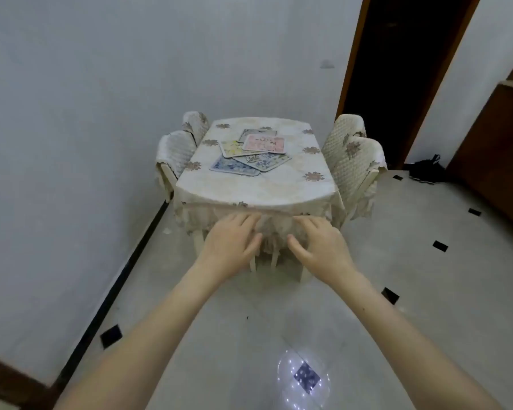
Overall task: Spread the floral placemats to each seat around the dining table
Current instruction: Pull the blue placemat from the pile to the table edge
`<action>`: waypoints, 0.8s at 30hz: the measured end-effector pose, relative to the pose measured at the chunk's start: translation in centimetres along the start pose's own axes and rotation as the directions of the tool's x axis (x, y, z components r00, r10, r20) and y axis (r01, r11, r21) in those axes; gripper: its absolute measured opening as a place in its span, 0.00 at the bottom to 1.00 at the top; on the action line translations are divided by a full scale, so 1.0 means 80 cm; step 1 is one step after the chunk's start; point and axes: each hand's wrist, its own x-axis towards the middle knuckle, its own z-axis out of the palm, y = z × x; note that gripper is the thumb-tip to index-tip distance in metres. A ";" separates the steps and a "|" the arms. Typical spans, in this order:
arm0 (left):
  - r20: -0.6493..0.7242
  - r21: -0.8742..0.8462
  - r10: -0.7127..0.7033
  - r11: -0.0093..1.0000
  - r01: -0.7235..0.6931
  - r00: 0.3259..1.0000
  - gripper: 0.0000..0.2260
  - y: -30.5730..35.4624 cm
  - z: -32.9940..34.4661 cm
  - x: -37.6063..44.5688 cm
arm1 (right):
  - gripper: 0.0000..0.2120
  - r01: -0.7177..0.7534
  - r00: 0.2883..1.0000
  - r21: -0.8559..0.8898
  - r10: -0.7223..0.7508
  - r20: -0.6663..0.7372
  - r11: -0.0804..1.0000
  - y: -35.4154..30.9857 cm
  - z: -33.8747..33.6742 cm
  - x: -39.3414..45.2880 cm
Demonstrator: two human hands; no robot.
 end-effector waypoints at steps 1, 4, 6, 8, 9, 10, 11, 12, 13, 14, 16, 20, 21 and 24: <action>0.014 -0.014 -0.015 1.000 0.015 1.000 0.19 0.005 0.007 -0.007 | 0.21 -0.001 1.000 -0.001 0.001 0.018 1.000 0.003 0.003 -0.007; 0.026 -0.053 -0.092 0.994 0.094 0.995 0.20 0.019 0.032 -0.037 | 0.21 -0.019 0.998 -0.009 0.020 0.065 1.000 0.011 0.019 -0.039; 0.049 -0.076 -0.153 0.985 0.156 0.987 0.19 0.028 0.051 -0.065 | 0.20 -0.037 0.995 0.018 0.036 0.091 0.999 0.015 0.034 -0.067; 0.054 -0.098 -0.215 0.971 0.220 0.975 0.19 0.035 0.067 -0.094 | 0.19 -0.060 0.991 0.050 0.053 0.125 0.997 0.019 0.048 -0.096; 0.072 -0.107 -0.247 0.961 0.253 0.966 0.19 0.039 0.075 -0.110 | 0.19 -0.074 0.986 0.063 0.063 0.153 0.995 0.020 0.054 -0.111; 0.090 -0.113 -0.273 0.953 0.282 0.958 0.20 0.042 0.082 -0.124 | 0.19 -0.087 0.981 0.076 0.073 0.180 0.993 0.020 0.061 -0.125; 0.115 -0.118 -0.298 0.943 0.311 0.948 0.20 0.045 0.088 -0.136 | 0.20 -0.111 0.973 0.086 0.091 0.212 0.990 0.020 0.067 -0.138; 0.138 -0.123 -0.317 0.935 0.333 0.938 0.20 0.047 0.094 -0.146 | 0.20 -0.136 0.964 0.093 0.110 0.241 0.986 0.021 0.072 -0.149; 0.157 -0.122 -0.329 0.929 0.349 0.931 0.20 0.047 0.098 -0.152 | 0.19 -0.158 0.957 0.094 0.129 0.260 0.983 0.022 0.077 -0.156; 0.174 -0.119 -0.338 0.925 0.360 0.925 0.20 0.045 0.101 -0.155 | 0.19 -0.177 0.951 0.098 0.144 0.272 0.979 0.023 0.082 -0.160; 0.190 -0.116 -0.353 0.919 0.378 0.916 0.20 0.036 0.104 -0.151 | 0.19 -0.210 0.941 0.115 0.169 0.293 0.971 0.026 0.089 -0.154; 0.190 -0.114 -0.367 0.913 0.392 0.910 0.19 0.006 0.110 -0.117 | 0.19 -0.219 0.938 0.119 0.175 0.300 0.968 0.032 0.106 -0.113; 0.181 -0.116 -0.366 0.914 0.389 0.913 0.19 -0.003 0.113 -0.106 | 0.19 -0.218 0.942 0.124 0.176 0.286 0.968 0.035 0.111 -0.099; 0.164 -0.128 -0.362 0.915 0.383 0.918 0.19 -0.036 0.126 -0.068 | 0.19 -0.218 0.954 0.165 0.175 0.242 0.962 0.043 0.129 -0.050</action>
